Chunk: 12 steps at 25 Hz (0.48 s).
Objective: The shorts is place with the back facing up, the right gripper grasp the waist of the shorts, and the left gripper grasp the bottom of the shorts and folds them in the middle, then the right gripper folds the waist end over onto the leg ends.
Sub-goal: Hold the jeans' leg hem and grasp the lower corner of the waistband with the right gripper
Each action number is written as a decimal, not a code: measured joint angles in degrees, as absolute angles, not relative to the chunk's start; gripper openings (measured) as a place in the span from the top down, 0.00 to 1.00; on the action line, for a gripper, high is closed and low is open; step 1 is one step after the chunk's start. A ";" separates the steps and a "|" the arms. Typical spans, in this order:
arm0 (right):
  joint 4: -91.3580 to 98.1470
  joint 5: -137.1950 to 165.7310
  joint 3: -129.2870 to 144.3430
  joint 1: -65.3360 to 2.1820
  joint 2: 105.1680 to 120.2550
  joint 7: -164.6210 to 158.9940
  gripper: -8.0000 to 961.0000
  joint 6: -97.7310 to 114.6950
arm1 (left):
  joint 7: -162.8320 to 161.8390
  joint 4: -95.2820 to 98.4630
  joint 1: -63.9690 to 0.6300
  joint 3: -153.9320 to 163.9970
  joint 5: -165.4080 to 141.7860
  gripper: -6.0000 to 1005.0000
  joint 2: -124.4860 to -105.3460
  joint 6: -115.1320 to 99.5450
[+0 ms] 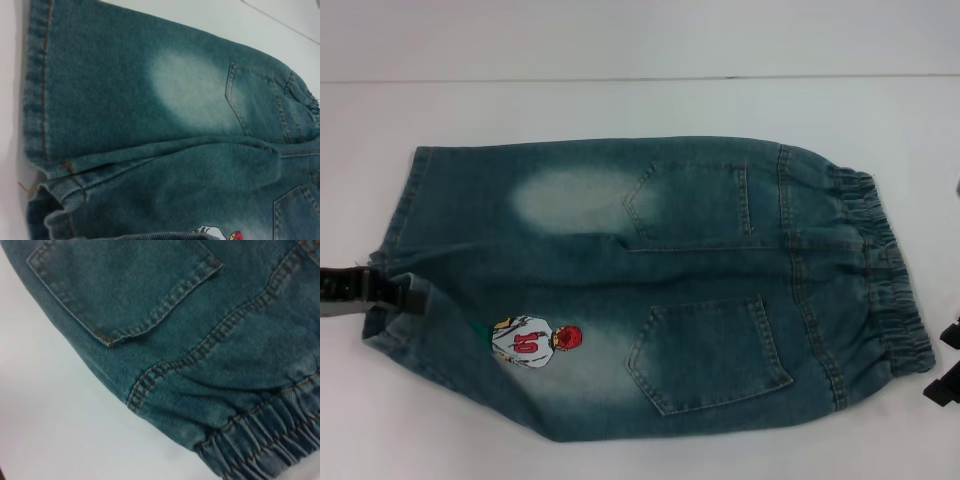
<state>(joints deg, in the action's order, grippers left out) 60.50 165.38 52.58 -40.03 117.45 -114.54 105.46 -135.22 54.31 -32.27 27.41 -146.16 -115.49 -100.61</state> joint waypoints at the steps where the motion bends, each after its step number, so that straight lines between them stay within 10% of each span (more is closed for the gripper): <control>1: 60.46 165.65 52.60 -40.15 117.70 -114.61 0.04 105.30 | -135.20 54.21 -32.25 27.41 -146.01 0.98 -115.49 -100.57; 12: 59.60 165.70 52.56 -40.69 119.04 -114.82 0.05 103.11 | -135.17 53.93 -31.85 27.42 -145.70 0.98 -115.53 -100.20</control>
